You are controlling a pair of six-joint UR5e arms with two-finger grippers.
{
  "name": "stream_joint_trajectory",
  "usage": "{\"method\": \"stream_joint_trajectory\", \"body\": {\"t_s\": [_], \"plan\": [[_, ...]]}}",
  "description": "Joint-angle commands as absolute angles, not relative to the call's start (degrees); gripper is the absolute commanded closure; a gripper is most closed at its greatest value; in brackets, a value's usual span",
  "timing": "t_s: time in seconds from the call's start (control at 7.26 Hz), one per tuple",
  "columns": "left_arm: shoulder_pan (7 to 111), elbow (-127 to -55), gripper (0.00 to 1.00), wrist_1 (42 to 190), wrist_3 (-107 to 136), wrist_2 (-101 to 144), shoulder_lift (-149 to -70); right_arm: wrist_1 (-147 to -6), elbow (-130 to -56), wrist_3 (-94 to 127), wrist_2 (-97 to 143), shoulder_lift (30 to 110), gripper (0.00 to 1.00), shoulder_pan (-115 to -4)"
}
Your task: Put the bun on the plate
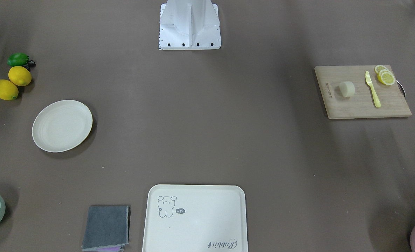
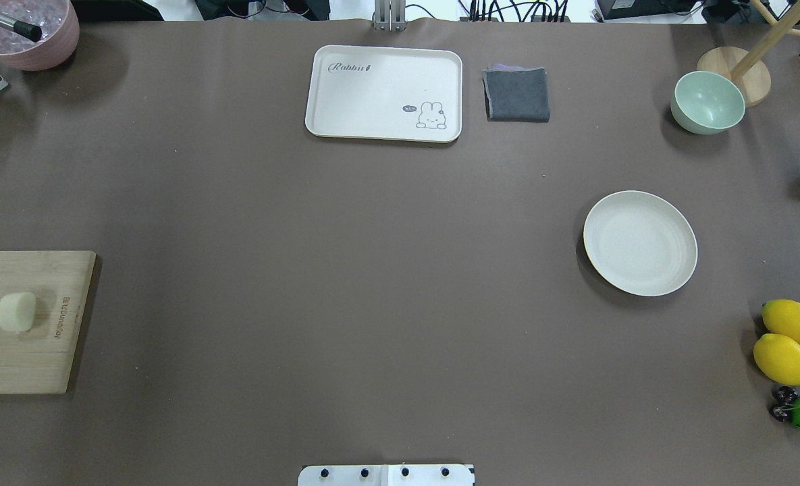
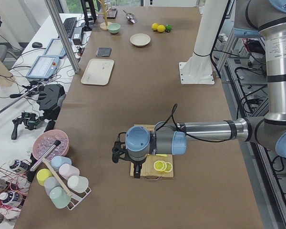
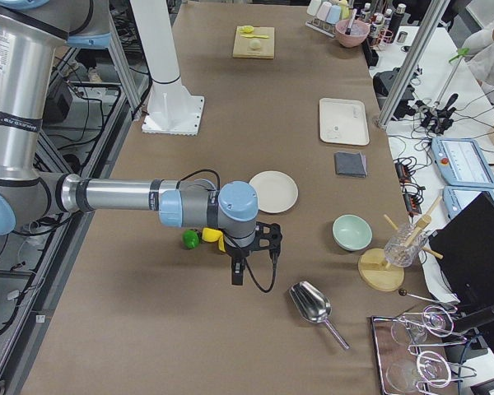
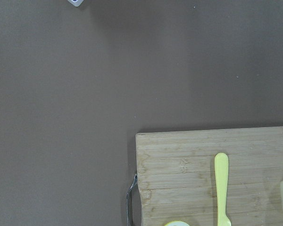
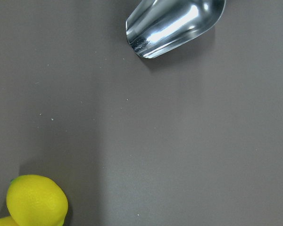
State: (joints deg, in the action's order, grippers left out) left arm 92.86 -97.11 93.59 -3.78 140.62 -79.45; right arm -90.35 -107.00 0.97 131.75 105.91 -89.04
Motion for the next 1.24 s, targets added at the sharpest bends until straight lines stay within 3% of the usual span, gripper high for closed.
{"method": "stream_joint_trajectory", "body": {"t_s": [0.0,0.55,1.1], "plan": [[92.7,-97.1,0.02,93.6,-3.8,140.6,-79.5,-90.4,-107.0,1.0,131.7,105.8,0.0,-89.0],[92.7,-97.3,0.02,93.7,-3.8,140.6,-79.6,-90.3,-107.0,1.0,131.4,105.6,0.0,-89.0],[92.7,-103.4,0.02,93.8,-3.3,140.6,-80.5,-90.3,-111.3,1.8,131.3,104.0,0.0,-90.9]]}}
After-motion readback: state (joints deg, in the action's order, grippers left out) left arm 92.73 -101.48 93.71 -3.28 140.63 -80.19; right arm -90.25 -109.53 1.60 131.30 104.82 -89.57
